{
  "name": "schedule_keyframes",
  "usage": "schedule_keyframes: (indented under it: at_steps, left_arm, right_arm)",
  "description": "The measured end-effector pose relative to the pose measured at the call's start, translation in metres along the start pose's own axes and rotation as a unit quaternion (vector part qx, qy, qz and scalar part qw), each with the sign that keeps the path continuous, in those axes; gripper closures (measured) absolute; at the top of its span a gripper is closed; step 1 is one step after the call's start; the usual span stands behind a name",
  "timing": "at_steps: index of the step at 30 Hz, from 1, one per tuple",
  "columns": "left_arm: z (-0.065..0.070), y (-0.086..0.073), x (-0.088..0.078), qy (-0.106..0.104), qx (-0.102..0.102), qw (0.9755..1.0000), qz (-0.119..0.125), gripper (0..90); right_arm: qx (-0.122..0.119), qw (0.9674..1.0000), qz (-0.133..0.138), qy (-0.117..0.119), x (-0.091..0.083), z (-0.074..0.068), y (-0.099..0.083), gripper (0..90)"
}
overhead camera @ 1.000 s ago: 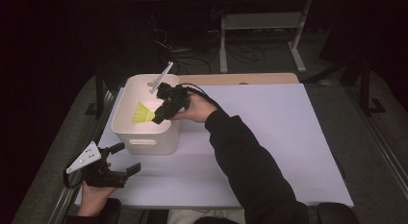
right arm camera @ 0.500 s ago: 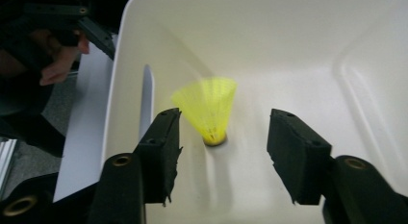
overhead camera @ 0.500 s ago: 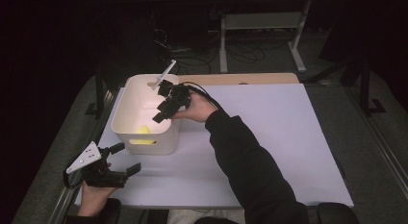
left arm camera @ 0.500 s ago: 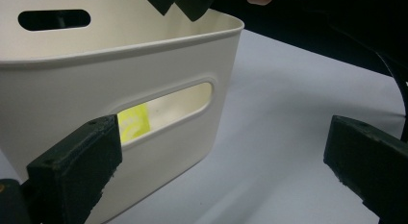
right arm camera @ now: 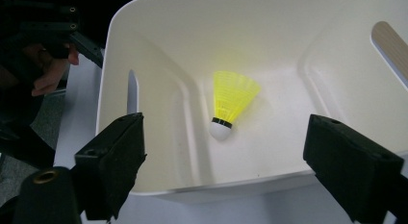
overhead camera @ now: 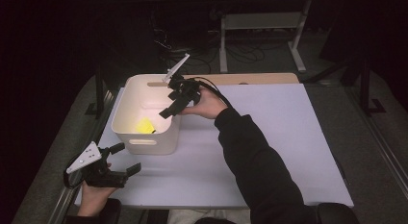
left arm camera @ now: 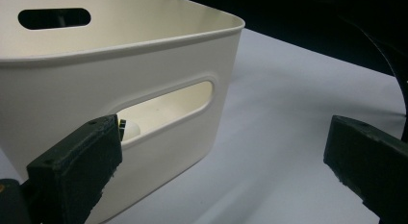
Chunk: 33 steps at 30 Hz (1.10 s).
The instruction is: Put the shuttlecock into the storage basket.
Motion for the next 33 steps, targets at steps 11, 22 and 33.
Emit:
schedule_keyframes:
  at_steps: [11, 22, 33]
  left_arm:
    - [0.0, 0.0, 0.0, 0.0, -0.001, 1.0, 0.001, 0.0]
    - [0.0, 0.0, 0.0, 0.002, -0.002, 1.0, 0.0, 0.0]
    - [0.0, 0.0, 0.001, 0.002, -0.001, 1.0, -0.002, 0.0]
  right_arm:
    - [0.008, 0.9997, 0.02, -0.012, -0.02, 0.005, -0.011, 0.1]
    - [0.007, 0.9988, 0.033, -0.035, -0.037, 0.007, -0.027, 0.0]
    - [0.01, 0.9978, 0.05, -0.042, -0.051, 0.004, -0.038, 0.0]
Point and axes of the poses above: each handheld gripper's, and its own axes: x roughly forward along the jaws, y roughly out of its top, z roughly to its right, the point moved 3 cm from there along x, roughly forward along the jaws, and after that the axes turned 2 degrees about -y, right-handed, at the moved point
